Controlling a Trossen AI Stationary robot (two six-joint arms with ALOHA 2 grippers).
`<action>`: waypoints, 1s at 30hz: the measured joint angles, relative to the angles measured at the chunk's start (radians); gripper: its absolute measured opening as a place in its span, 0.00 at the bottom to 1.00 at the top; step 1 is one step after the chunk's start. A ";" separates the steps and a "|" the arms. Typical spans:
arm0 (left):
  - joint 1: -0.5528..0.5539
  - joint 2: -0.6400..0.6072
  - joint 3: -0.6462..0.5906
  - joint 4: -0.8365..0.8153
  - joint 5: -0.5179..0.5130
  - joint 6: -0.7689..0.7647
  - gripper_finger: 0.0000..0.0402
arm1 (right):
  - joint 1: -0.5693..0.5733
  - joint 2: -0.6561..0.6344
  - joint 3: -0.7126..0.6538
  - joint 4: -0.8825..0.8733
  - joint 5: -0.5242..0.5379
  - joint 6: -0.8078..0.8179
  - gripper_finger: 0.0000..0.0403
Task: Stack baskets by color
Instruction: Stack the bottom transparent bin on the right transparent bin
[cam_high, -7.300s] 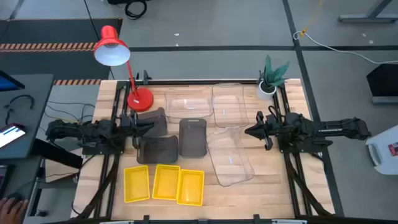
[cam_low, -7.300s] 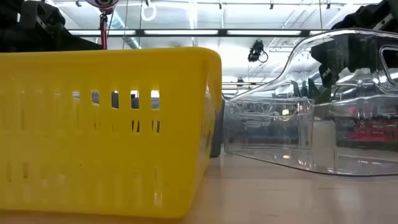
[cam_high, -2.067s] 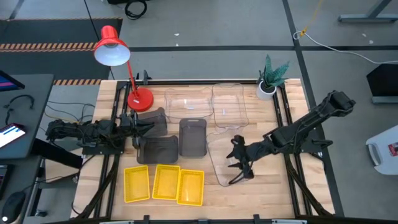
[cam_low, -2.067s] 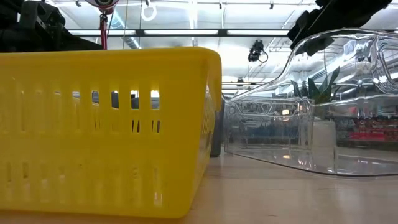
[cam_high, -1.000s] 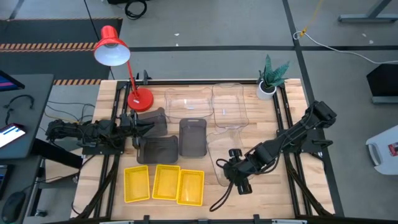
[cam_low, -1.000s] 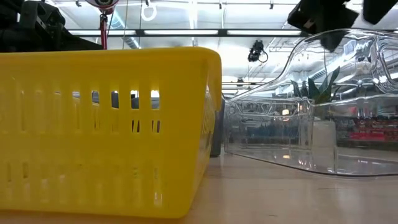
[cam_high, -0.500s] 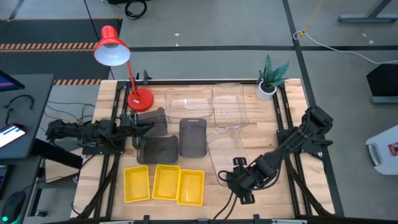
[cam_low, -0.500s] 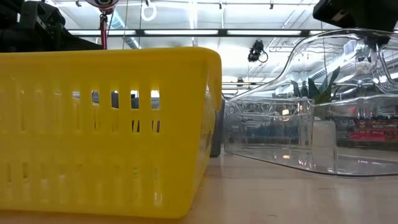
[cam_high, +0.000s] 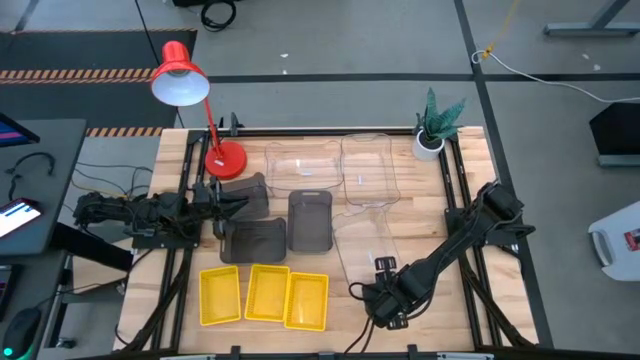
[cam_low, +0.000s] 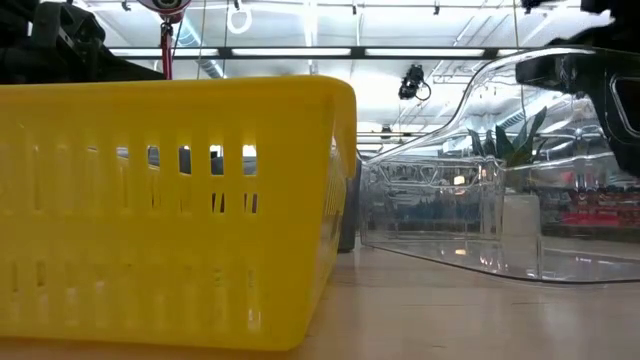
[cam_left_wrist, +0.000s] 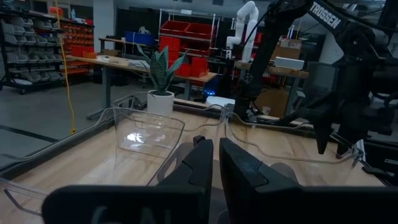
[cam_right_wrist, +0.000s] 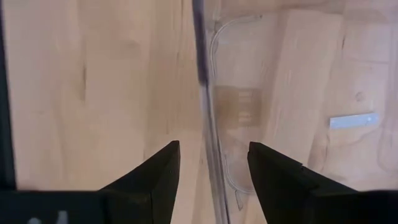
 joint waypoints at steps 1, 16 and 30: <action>0.000 0.000 0.000 0.000 0.000 0.000 0.08 | 0.000 0.000 -0.001 -0.001 0.000 -0.002 0.46; 0.000 0.000 0.000 0.000 0.000 0.000 0.09 | -0.014 -0.003 0.000 0.005 -0.074 -0.017 0.03; 0.000 0.000 0.000 -0.001 0.000 0.000 0.09 | 0.002 -0.009 0.249 -0.326 -0.047 0.029 0.03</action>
